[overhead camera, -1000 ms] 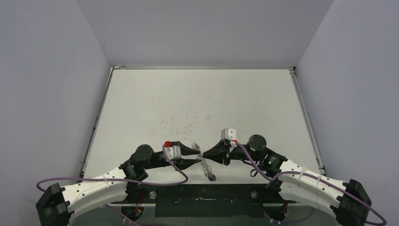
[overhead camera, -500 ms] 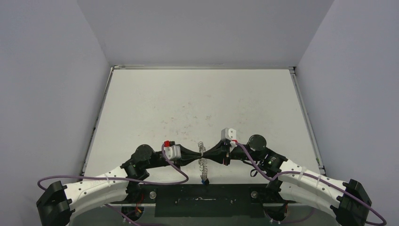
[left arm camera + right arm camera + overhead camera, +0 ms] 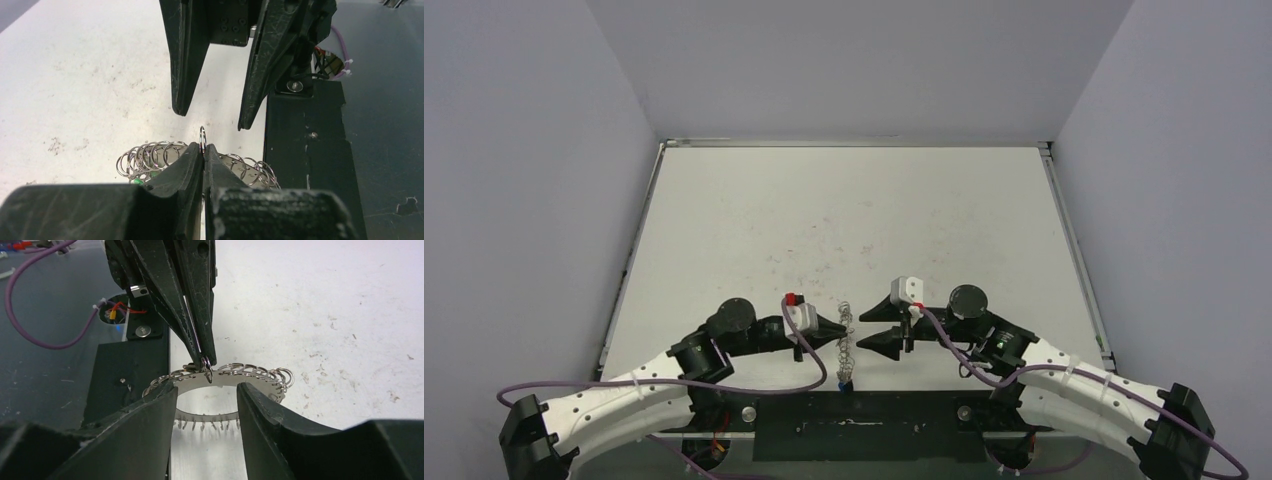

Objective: Put the keys on the keyring

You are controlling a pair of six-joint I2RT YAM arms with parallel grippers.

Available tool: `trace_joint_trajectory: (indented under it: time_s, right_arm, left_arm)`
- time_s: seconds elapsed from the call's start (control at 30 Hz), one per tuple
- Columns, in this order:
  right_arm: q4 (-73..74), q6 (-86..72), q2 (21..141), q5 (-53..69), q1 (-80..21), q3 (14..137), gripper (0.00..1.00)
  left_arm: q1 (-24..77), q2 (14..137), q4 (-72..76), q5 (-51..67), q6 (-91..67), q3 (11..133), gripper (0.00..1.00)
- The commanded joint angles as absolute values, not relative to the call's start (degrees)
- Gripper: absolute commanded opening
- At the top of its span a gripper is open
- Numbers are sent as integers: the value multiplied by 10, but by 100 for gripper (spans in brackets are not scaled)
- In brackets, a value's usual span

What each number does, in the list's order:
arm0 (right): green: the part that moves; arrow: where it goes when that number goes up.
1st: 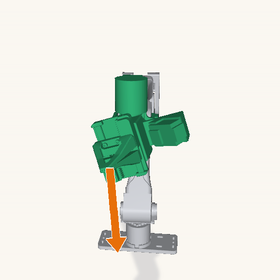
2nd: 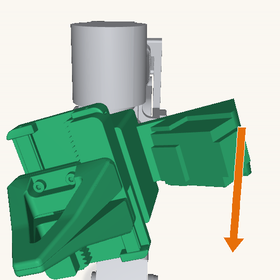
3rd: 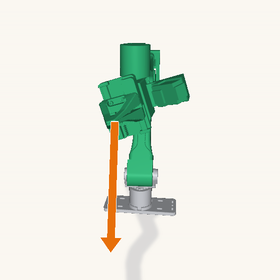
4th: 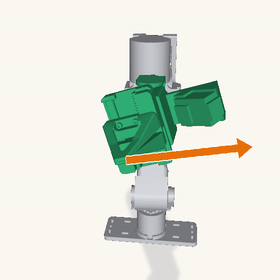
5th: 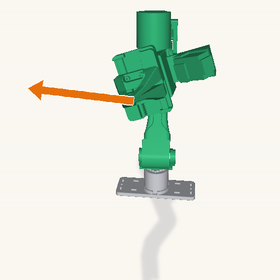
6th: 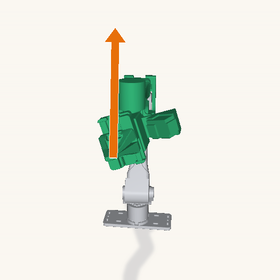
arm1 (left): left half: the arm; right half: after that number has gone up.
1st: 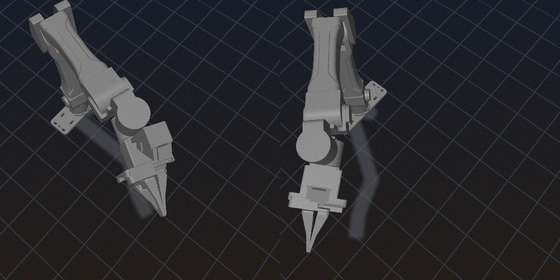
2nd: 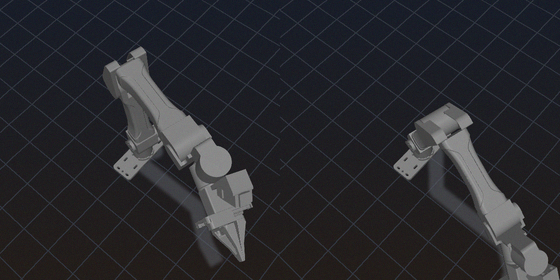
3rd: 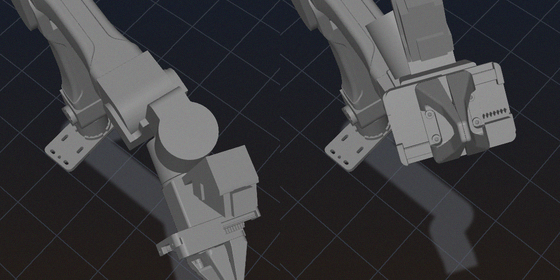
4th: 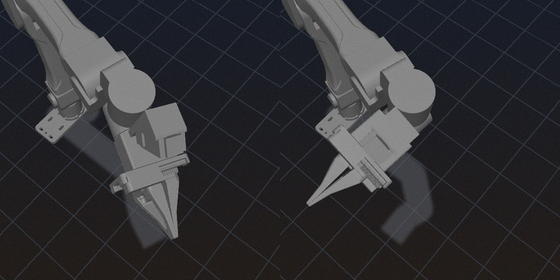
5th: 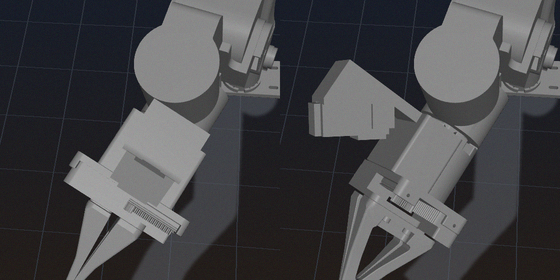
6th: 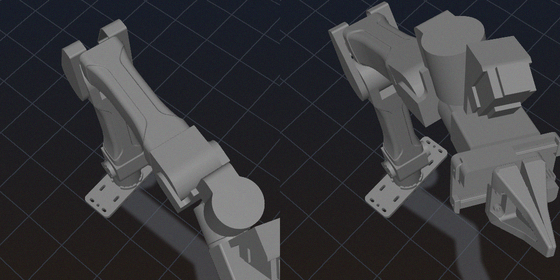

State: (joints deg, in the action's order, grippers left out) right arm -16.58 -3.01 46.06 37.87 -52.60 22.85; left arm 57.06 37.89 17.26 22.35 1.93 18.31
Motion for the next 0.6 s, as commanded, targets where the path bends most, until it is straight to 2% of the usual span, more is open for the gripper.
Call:
trace_joint_trajectory:
  time_s: [0.0, 0.2, 0.3, 0.4, 0.57]
  right_arm:
    - [-96, 44, 440, 367, -525, 288, 49]
    - [-21, 104, 473, 390, -526, 338, 47]
    - [-22, 111, 495, 410, -526, 353, 38]
    - [-31, 112, 517, 427, -526, 359, 30]
    - [-29, 120, 547, 437, -528, 371, 29]
  left_arm:
    - [571, 387, 45, 207, 55, 281, 0]
    - [571, 435, -140, 216, 112, 390, 0]
    - [571, 468, -203, 221, 137, 436, 0]
    - [571, 489, -235, 228, 146, 465, 0]
    - [571, 506, -243, 245, 152, 480, 0]
